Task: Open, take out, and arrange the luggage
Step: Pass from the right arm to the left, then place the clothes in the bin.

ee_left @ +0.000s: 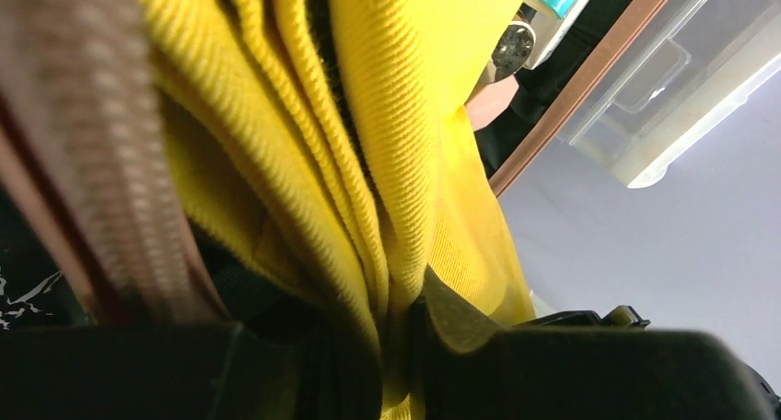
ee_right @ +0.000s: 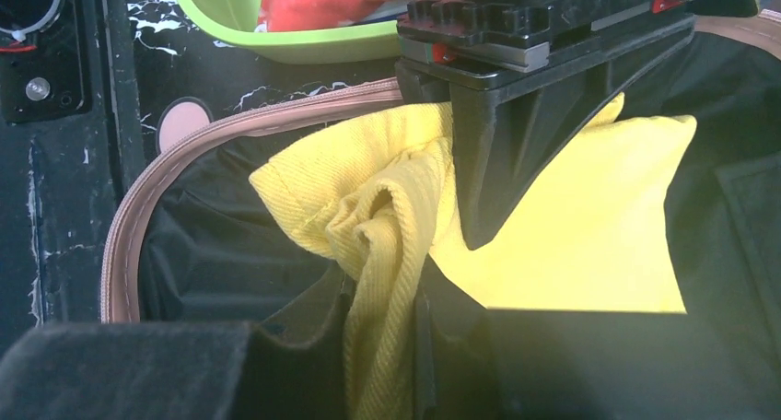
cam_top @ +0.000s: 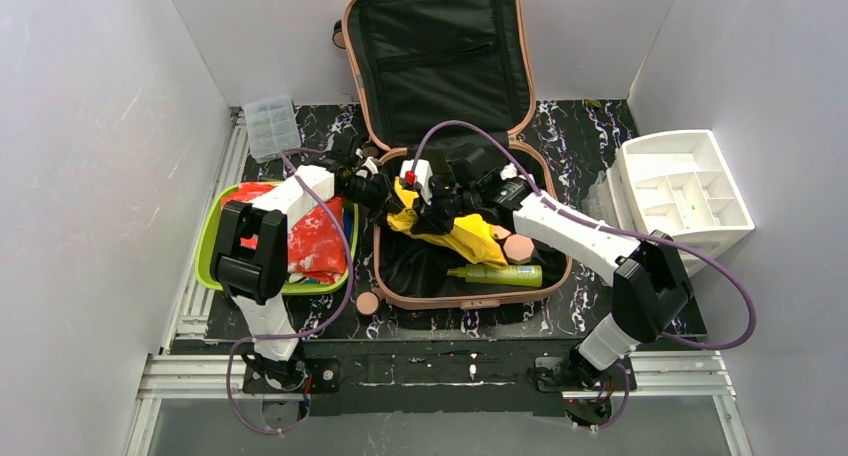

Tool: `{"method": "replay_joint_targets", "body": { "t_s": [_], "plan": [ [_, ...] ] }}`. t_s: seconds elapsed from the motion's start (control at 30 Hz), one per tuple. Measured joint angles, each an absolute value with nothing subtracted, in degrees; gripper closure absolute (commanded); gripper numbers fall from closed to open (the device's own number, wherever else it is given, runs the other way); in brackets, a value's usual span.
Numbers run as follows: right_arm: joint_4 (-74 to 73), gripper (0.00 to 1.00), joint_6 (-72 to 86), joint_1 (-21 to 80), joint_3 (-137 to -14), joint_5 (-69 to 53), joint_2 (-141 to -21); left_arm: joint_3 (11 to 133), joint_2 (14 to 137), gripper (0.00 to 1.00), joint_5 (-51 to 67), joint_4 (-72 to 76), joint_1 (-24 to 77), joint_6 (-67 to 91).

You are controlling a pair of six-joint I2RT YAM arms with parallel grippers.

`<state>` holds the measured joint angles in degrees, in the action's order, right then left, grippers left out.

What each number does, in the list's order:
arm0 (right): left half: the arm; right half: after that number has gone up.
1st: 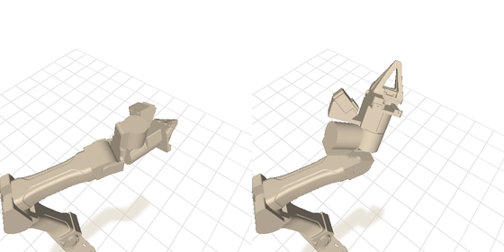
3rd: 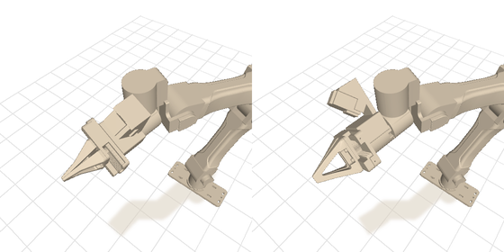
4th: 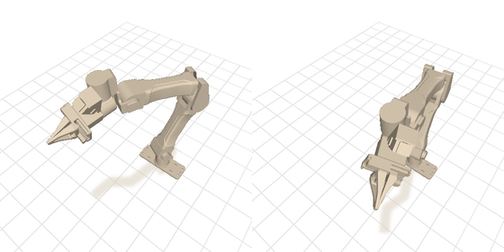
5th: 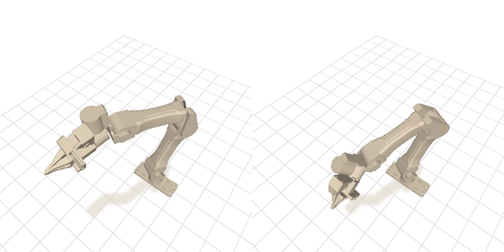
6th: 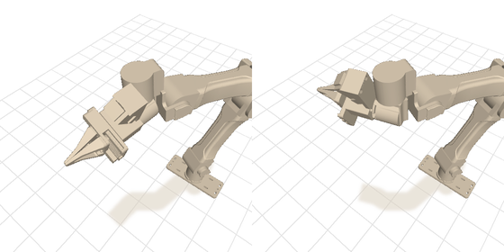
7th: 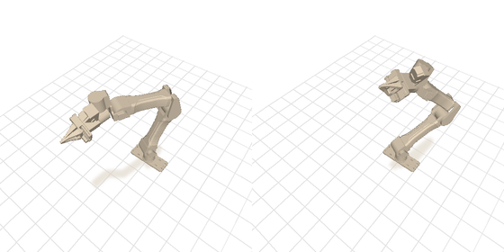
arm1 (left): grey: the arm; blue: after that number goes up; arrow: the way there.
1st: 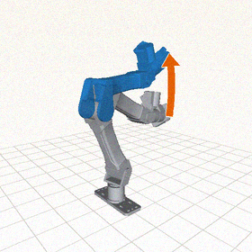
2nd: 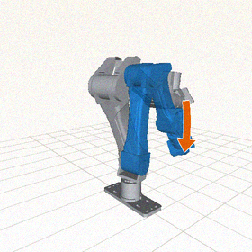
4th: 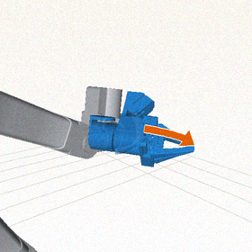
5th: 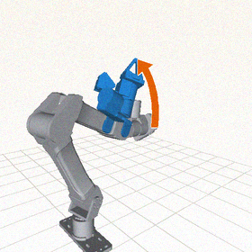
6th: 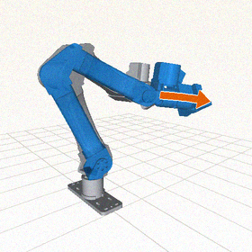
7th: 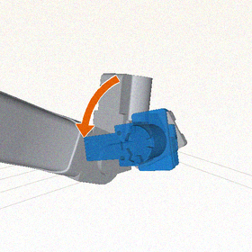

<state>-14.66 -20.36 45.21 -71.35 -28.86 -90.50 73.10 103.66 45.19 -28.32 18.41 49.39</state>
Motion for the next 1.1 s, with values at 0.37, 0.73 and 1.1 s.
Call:
{"method": "replay_joint_targets", "body": {
  "t_s": [0.37, 0.73, 1.1],
  "plan": [
    [-18.41, 0.02, -19.4, 45.69, -75.77, -31.68, -88.95, 80.38, 106.15, 1.0, 43.27, -29.82, 20.78, 42.59],
    [-23.03, 0.02, -14.94, 29.8, -83.35, -35.22, -88.9, 89.97, 104.12, 1.0, 42.26, -34.09, 22.24, 32.69],
    [-20.38, 0.02, -10.81, 25.63, -73.32, -32.29, -91.44, 90.83, 91.09, 1.0, 39.57, -46.87, 13.19, 18.46]
  ]
}}
